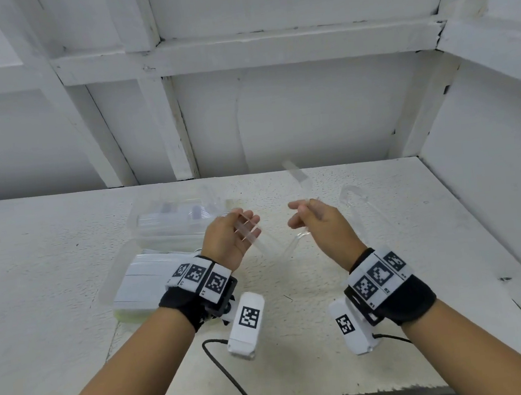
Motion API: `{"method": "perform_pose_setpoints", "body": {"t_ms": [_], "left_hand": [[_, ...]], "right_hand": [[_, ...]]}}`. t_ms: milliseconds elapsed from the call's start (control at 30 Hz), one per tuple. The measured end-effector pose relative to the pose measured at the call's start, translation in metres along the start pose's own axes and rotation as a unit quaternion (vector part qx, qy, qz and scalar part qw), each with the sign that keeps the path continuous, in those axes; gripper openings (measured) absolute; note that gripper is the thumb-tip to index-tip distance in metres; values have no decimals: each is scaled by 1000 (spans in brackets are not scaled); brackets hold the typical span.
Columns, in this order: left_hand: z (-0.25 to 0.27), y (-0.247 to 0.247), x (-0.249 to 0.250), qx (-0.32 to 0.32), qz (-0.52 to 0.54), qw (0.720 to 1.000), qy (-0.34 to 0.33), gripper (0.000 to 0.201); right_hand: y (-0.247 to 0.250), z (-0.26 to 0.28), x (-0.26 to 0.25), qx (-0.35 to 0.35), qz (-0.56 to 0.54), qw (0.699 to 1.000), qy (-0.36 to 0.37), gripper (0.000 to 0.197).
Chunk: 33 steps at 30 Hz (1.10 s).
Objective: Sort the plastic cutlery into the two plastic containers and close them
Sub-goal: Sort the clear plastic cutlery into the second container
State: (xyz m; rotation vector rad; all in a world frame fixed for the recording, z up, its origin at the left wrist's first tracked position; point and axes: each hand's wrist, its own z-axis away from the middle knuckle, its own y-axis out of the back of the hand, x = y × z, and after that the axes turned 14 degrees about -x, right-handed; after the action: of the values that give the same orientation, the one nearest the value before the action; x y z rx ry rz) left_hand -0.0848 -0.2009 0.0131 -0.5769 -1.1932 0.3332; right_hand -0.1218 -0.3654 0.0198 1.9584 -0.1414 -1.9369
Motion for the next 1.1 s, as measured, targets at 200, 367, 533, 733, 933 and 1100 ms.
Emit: {"method": "perform_pose_setpoints", "body": {"t_ms": [200, 367, 533, 733, 933, 1100], "left_hand": [[2, 0, -5, 8, -75, 997, 23, 21], [6, -8, -12, -28, -107, 993, 38, 15], [6, -9, -17, -68, -140, 987, 29, 14], [7, -5, -22, -74, -101, 992, 18, 6], [9, -6, -23, -99, -115, 988, 14, 10], [10, -7, -23, -116, -118, 986, 9, 18]], "right_hand": [[5, -6, -10, -9, -63, 998, -29, 26], [-8, -10, -7, -26, -19, 998, -49, 28], [-14, -10, -5, -55, -5, 997, -56, 37], [-13, -7, -6, -41, -48, 998, -15, 11], [-14, -11, -1, -10, -49, 999, -1, 15], [-18, -13, 1, -5, 10, 999, 30, 17]]}}
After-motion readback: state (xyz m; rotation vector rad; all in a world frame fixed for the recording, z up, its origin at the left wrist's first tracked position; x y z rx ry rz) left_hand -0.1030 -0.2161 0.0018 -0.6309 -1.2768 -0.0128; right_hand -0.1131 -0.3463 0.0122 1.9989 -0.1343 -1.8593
